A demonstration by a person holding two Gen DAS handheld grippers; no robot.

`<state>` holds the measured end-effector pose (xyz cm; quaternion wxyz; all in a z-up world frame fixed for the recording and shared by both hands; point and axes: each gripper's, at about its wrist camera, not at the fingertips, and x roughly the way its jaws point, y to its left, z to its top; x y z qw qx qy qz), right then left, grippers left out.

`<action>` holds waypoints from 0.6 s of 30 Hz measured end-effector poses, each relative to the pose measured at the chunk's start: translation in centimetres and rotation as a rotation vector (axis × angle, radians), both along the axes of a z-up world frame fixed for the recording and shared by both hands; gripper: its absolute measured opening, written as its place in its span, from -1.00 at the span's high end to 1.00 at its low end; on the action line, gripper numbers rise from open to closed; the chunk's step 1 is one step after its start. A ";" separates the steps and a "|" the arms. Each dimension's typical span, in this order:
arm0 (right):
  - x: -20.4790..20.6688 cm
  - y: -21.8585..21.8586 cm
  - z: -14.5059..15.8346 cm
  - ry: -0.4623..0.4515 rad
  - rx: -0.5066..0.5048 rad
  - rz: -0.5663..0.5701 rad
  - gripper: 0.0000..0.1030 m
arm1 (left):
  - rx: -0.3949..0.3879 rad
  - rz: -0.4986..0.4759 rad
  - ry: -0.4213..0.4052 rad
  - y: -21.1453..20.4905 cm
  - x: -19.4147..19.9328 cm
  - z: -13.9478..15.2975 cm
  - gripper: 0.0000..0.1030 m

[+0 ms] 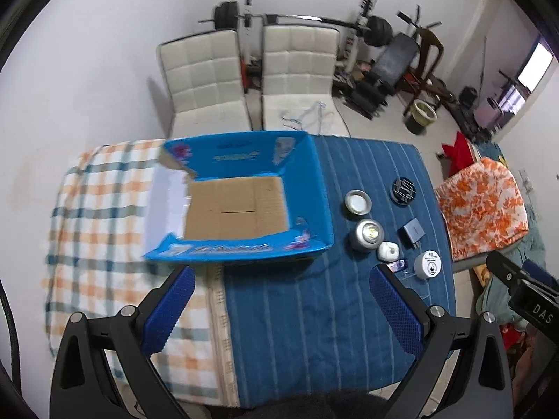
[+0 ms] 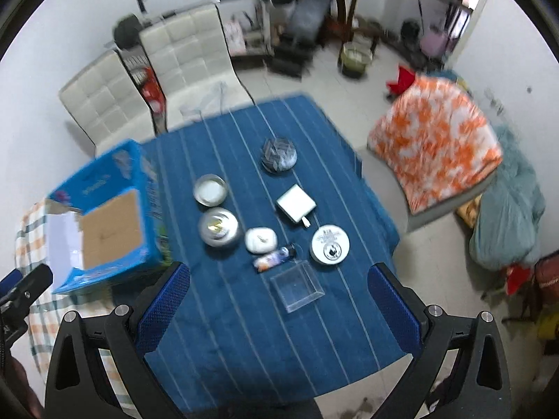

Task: Organize rigid objects
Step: 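Grasp the silver gold-lidded canister with the left gripper while the right gripper approaches the clear box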

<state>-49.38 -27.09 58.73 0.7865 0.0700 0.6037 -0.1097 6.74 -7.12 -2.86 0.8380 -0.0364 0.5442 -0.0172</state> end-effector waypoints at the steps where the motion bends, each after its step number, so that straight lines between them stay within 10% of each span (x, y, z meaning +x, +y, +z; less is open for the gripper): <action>1: 0.8 -1.4 -2.0 0.045 0.007 -0.007 -1.00 | 0.006 -0.012 0.012 -1.1 1.1 -1.0 -0.99; 9: 5.4 -9.7 -14.8 0.251 0.055 -0.067 -1.00 | 0.020 -0.125 0.191 -10.9 8.3 -10.5 -0.99; 18: 4.7 -9.9 -19.7 0.350 0.113 -0.029 -1.00 | 0.092 -0.198 0.384 -18.0 12.9 -20.9 -0.99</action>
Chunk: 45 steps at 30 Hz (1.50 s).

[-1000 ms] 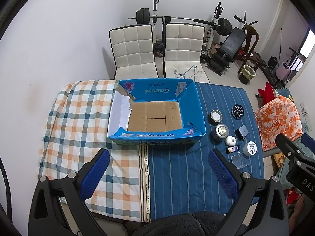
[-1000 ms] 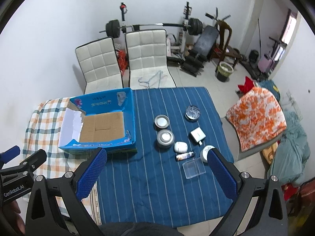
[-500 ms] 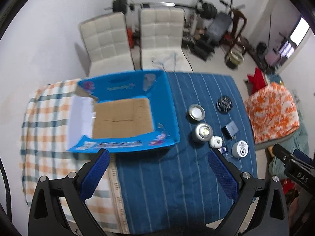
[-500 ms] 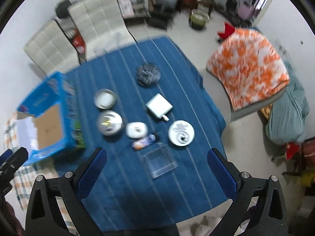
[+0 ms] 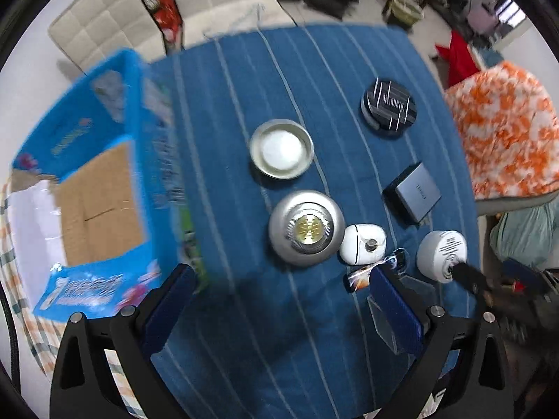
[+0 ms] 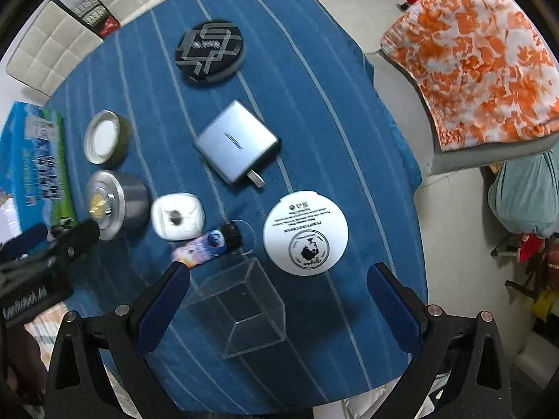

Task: Organize rigid objects
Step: 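Grasp the silver gold-lidded canister with the left gripper while the right gripper approaches the clear box, then grasp the clear plastic cube box with the right gripper while the left gripper lifts the canister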

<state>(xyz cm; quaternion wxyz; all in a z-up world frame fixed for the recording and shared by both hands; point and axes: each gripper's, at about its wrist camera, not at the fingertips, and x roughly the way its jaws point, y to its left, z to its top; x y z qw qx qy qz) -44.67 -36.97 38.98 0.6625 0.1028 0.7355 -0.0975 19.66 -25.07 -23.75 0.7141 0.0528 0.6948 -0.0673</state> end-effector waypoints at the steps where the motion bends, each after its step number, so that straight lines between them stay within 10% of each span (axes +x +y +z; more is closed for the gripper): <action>1: -0.1 -0.3 -0.7 0.009 -0.001 -0.013 -1.00 | 0.014 -0.007 0.014 -0.3 0.2 -0.9 -0.99; 14: 3.7 -0.3 -3.7 0.004 -0.036 -0.022 -1.00 | 0.120 -0.082 0.141 -3.1 2.5 -8.5 -0.99; 18: 4.5 -0.1 -4.0 0.004 -0.038 -0.010 -1.00 | 0.107 -0.087 0.161 -3.1 2.5 -9.2 -0.36; 25: 4.3 0.5 -2.9 -0.009 -0.041 0.023 -1.00 | 0.089 -0.101 0.110 -3.0 1.4 -7.4 -0.34; 35: -1.5 3.2 2.1 -0.045 -0.034 0.127 -1.00 | 0.066 -0.133 0.058 0.2 -8.6 0.2 -0.33; 45: -5.9 7.9 -3.9 0.049 -0.063 0.155 -0.87 | 0.040 -0.089 0.137 7.8 -22.3 2.9 -0.34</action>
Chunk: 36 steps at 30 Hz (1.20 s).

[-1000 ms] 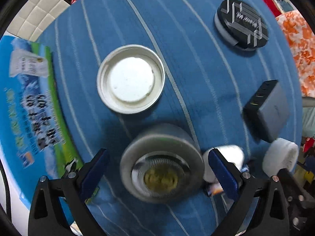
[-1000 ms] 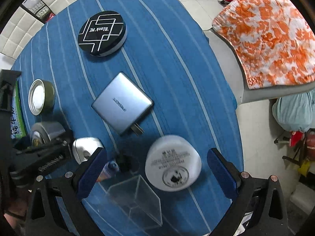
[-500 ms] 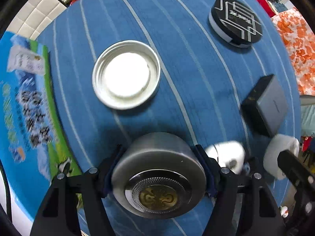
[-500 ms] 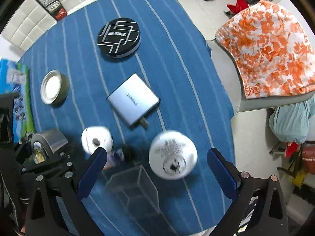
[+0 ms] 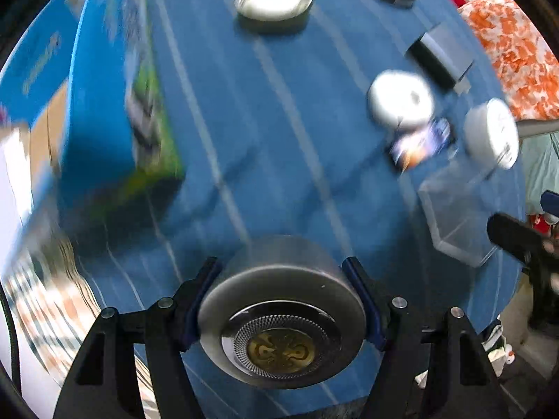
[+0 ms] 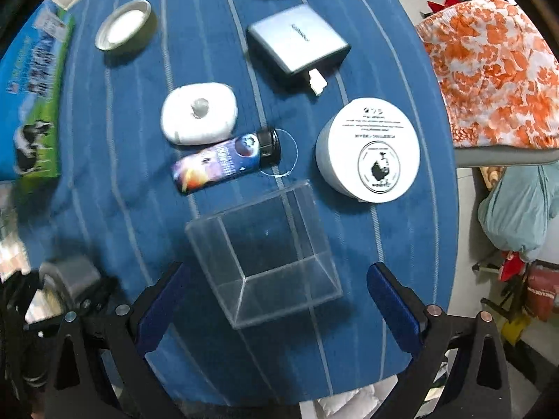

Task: Organize rigid objects
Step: 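Grasp the clear plastic cube box with the right gripper while the left gripper lifts the canister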

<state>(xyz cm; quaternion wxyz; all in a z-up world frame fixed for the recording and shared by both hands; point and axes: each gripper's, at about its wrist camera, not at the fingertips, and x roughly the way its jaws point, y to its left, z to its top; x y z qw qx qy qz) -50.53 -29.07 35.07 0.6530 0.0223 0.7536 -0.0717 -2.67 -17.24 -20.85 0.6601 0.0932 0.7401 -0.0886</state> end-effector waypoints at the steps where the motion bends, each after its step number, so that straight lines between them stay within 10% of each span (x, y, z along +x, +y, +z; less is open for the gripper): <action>1: 0.0 0.1 -0.3 -0.005 -0.009 -0.004 -0.81 | 0.000 0.016 0.018 0.9 -1.0 -0.4 -0.34; 25: 0.8 0.3 -4.0 0.074 0.011 -0.017 -0.42 | -0.074 0.178 0.158 7.3 -12.4 7.3 -0.58; 36: -1.8 0.8 -1.1 -0.028 0.004 0.014 -0.39 | -0.017 0.139 0.045 5.3 -15.2 12.0 -0.34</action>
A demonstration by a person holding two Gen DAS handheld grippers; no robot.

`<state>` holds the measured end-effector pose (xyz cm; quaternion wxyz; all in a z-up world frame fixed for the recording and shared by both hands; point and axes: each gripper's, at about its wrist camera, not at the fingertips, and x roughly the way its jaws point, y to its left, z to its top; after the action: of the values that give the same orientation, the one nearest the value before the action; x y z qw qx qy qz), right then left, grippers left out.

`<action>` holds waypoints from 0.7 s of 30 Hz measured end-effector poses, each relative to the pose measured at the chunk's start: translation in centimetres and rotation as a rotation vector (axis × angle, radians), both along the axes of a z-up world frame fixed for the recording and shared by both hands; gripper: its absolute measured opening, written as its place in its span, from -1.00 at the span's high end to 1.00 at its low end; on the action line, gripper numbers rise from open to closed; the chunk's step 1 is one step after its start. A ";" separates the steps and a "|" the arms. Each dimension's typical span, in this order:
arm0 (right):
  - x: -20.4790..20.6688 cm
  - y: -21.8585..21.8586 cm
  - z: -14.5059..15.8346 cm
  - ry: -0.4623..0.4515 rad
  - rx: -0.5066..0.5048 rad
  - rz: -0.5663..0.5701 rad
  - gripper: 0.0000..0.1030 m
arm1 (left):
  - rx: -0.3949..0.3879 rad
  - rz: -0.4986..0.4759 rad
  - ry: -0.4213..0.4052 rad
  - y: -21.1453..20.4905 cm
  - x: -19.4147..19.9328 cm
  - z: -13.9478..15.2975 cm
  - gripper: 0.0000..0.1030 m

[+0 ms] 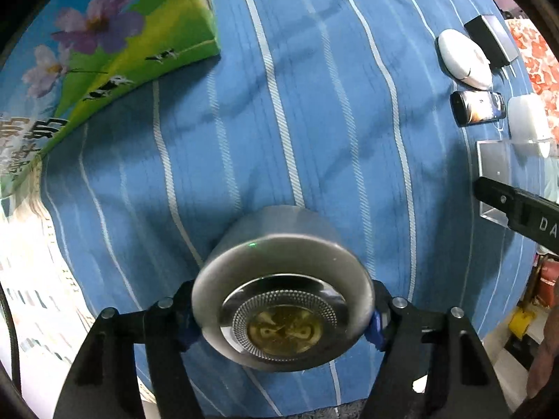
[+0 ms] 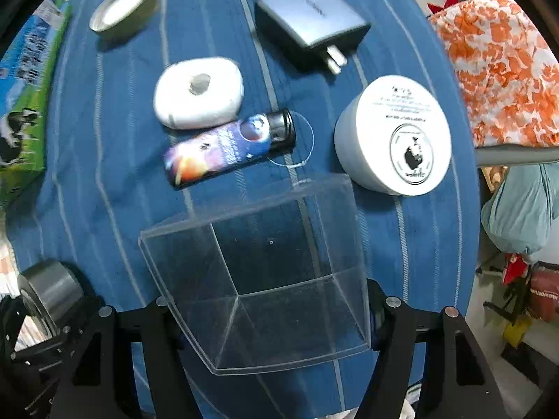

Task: Organize rigid objects
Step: 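Grasp the clear plastic cube box with the right gripper while the left gripper lifts the canister, then carry the canister and clear box into the blue box with both grippers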

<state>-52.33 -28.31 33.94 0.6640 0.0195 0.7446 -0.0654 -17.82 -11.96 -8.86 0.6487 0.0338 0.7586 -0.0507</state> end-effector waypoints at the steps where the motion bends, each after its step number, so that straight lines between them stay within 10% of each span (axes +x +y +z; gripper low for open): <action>1: -0.2 0.1 0.6 -0.012 0.006 0.005 -0.39 | 0.000 -0.002 -0.015 0.2 -0.5 1.0 -0.34; 6: -0.3 1.1 4.0 -0.070 0.044 0.018 -0.38 | -0.003 -0.022 -0.093 -2.8 0.4 3.7 -0.34; 21: 4.1 7.1 18.9 -0.346 0.189 0.157 -0.38 | -0.102 0.031 -0.418 1.4 -8.0 28.8 -0.34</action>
<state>-48.25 -21.19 52.87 0.7801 0.0347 0.6217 0.0610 -25.82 -10.60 19.99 0.7934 -0.0008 0.6045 -0.0708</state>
